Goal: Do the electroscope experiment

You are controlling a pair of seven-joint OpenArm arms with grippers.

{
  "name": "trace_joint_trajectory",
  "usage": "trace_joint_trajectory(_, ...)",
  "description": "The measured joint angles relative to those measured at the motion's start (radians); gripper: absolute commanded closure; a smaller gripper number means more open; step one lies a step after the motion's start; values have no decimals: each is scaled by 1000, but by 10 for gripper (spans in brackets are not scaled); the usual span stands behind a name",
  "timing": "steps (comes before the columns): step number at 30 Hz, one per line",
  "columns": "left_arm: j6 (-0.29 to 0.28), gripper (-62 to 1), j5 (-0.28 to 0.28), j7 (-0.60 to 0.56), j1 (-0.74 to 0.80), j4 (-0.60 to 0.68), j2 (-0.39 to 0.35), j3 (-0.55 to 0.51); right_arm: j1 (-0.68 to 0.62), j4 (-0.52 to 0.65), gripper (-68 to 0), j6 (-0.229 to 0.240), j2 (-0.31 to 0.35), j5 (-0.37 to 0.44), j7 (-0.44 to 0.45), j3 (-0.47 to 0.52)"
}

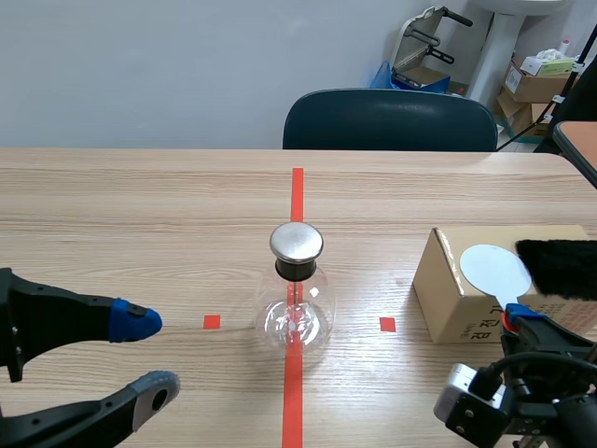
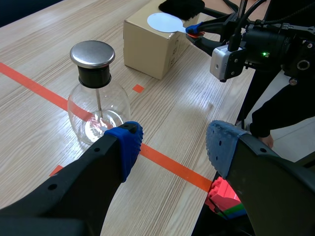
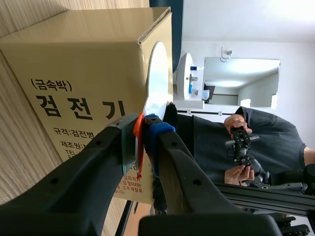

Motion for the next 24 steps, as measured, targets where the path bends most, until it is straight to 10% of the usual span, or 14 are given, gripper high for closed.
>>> trace_joint_trajectory(24, 0, -317, 0, 0, 0, 0, 0, 0, 0, 0, -8, 0, 0, 0, -12, 0)
